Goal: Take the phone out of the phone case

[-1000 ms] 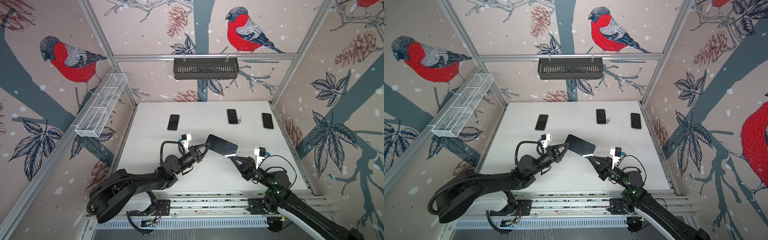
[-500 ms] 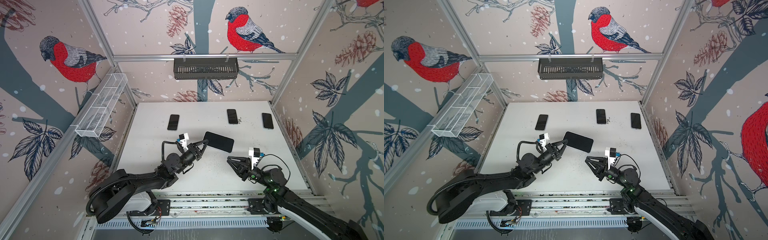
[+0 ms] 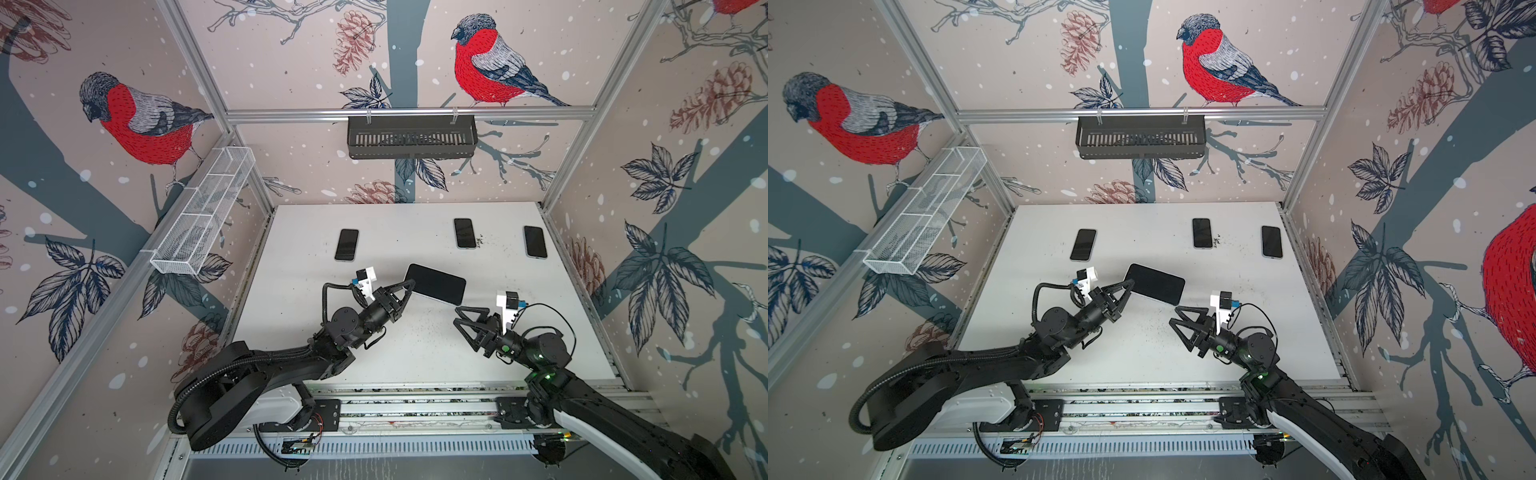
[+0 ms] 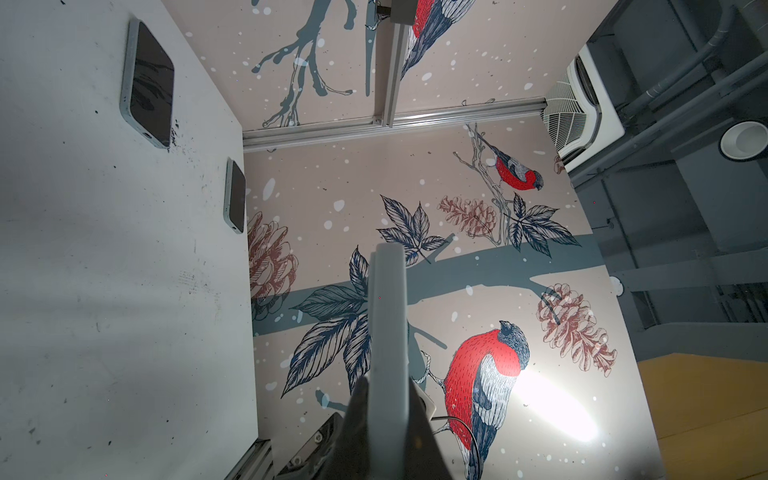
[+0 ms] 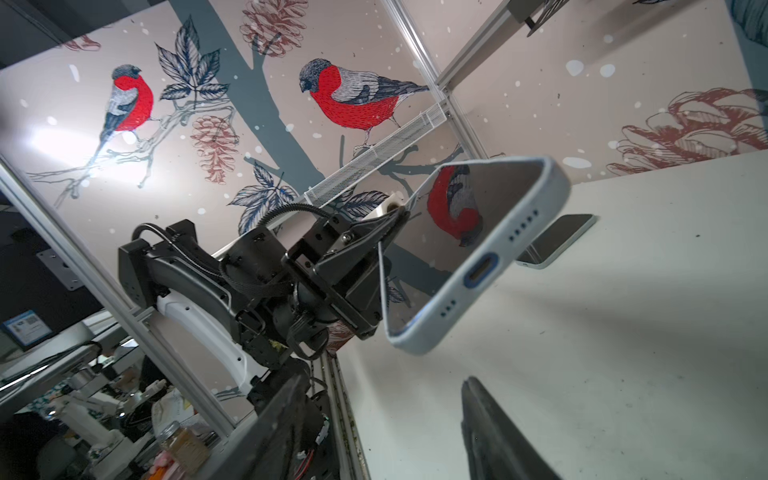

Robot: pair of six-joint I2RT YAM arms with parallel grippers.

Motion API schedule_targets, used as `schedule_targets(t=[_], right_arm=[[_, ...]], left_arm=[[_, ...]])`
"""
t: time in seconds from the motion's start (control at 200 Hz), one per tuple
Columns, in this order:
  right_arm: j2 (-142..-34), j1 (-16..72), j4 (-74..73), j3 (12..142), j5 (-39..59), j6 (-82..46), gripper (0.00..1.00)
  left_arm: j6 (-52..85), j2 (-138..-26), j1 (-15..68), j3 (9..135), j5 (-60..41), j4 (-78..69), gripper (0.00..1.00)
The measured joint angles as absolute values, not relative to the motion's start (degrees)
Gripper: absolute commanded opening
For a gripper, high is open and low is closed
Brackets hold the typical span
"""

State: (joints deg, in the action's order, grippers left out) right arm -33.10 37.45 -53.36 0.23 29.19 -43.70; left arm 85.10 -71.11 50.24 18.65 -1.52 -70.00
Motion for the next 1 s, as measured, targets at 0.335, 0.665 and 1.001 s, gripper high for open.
schedule_targets(t=[0.335,0.665,1.001], right_arm=[[-34.94,36.6,-56.16,0.23,32.03,-46.81,0.45],[-38.33,35.07,-58.92,0.23,33.1,-49.47,0.42],[-41.43,34.3,-62.19,0.23,33.89,-51.24,0.39]], left_arm=[[85.06,-71.24,50.24,17.98,-1.48,-70.35,0.0],[84.6,-71.24,50.24,17.34,-1.52,-70.52,0.0],[84.01,-71.31,50.24,16.84,-1.54,-71.75,0.0]])
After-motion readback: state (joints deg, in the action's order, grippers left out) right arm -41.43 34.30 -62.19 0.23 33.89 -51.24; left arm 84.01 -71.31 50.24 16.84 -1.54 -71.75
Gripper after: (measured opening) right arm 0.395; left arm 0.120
